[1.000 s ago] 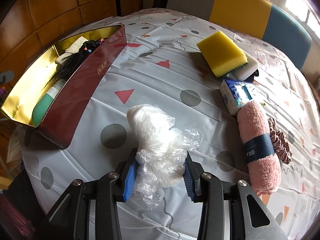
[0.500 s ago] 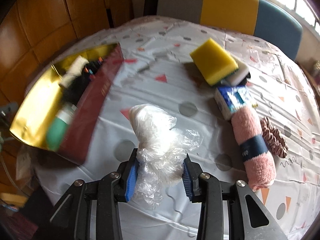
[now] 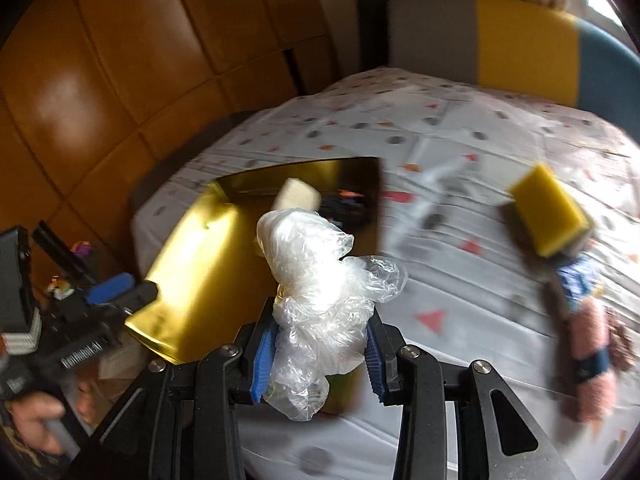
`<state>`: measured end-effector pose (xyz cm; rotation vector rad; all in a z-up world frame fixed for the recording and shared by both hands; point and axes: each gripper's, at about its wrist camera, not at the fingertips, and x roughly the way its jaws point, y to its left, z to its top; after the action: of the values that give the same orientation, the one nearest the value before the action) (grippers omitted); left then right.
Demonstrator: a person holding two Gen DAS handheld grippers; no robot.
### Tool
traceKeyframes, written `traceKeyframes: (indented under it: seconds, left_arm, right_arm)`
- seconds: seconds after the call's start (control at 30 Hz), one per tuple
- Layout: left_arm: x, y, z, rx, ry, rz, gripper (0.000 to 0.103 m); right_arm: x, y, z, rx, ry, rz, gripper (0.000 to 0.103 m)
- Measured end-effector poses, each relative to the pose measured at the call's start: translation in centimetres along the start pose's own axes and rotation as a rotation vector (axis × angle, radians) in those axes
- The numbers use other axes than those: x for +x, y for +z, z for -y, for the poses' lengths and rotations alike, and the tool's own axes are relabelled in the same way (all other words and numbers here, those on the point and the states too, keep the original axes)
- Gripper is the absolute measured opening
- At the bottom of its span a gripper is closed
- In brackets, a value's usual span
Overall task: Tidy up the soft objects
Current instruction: 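Lower the clear plastic bag into the tray and open the right tool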
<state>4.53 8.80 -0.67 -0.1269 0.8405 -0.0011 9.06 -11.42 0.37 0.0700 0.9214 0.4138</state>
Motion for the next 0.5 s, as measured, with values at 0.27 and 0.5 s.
traceKeyframes:
  seconds: [0.27,0.5]
  left_arm:
    - [-0.5,0.2,-2.1,-0.046,0.032,0.022,0.066]
    - [-0.2,0.4,-3.4,-0.072,0.048,0.016,0.066]
  right_arm:
    - [5.2,0.9,-5.3,-0.041,0.081,-0.092,0.040]
    - [10.2,-0.3,-5.8,-0.032,0.013,-0.196,0.044]
